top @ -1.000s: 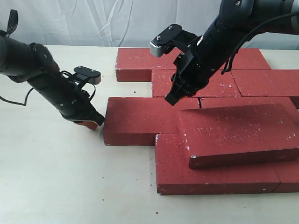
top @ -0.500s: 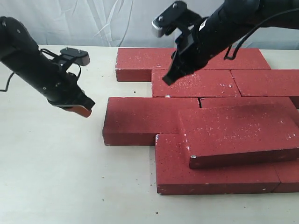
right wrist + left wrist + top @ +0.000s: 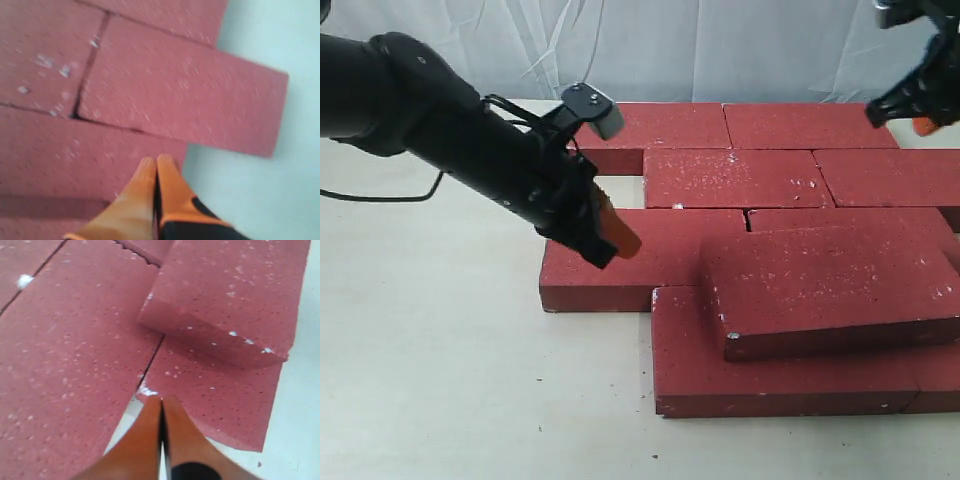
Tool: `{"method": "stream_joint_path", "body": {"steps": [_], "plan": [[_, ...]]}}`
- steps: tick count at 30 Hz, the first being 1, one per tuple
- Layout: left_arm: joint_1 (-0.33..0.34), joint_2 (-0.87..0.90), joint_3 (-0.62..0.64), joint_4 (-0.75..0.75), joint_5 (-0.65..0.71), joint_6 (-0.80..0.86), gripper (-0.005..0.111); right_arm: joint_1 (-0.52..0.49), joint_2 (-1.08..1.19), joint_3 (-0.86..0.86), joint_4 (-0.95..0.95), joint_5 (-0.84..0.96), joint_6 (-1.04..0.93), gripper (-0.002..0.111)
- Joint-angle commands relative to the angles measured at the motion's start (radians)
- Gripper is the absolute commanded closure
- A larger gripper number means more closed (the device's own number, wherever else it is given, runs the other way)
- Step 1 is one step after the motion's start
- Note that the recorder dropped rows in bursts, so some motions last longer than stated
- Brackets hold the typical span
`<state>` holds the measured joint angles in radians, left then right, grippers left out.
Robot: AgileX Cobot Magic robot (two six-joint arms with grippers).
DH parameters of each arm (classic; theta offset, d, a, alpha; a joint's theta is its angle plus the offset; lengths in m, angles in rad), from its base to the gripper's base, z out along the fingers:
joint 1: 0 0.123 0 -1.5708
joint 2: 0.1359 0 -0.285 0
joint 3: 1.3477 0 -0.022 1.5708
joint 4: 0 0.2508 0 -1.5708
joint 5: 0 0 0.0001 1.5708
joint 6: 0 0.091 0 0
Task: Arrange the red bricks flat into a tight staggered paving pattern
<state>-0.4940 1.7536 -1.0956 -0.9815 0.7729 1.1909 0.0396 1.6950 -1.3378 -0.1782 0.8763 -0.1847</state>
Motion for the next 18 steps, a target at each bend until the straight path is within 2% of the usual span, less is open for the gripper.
{"method": "stream_joint_path", "body": {"steps": [1, 4, 6, 9, 12, 18], "plan": [[-0.079, 0.038, -0.002, 0.003, -0.02, 0.009, 0.107, -0.15, -0.036, 0.033, 0.051, 0.143, -0.003, 0.109], [-0.127, 0.084, -0.025, 0.003, -0.035, -0.005, 0.107, -0.23, -0.063, 0.144, 0.081, 0.148, -0.076, 0.109], [-0.147, 0.094, -0.03, 0.014, -0.035, -0.005, 0.107, -0.243, -0.064, 0.187, 0.097, 0.138, -0.117, 0.109], [-0.187, 0.108, -0.035, 0.017, -0.049, -0.005, 0.107, -0.248, -0.062, 0.276, 0.116, 0.08, -0.136, 0.109], [-0.209, 0.125, -0.035, 0.02, -0.065, -0.01, 0.107, -0.248, -0.062, 0.342, 0.222, 0.014, -0.205, 0.109], [-0.246, 0.149, -0.048, 0.0, -0.103, -0.01, 0.107, -0.246, -0.062, 0.396, 0.358, -0.013, -0.292, 0.109]]}}
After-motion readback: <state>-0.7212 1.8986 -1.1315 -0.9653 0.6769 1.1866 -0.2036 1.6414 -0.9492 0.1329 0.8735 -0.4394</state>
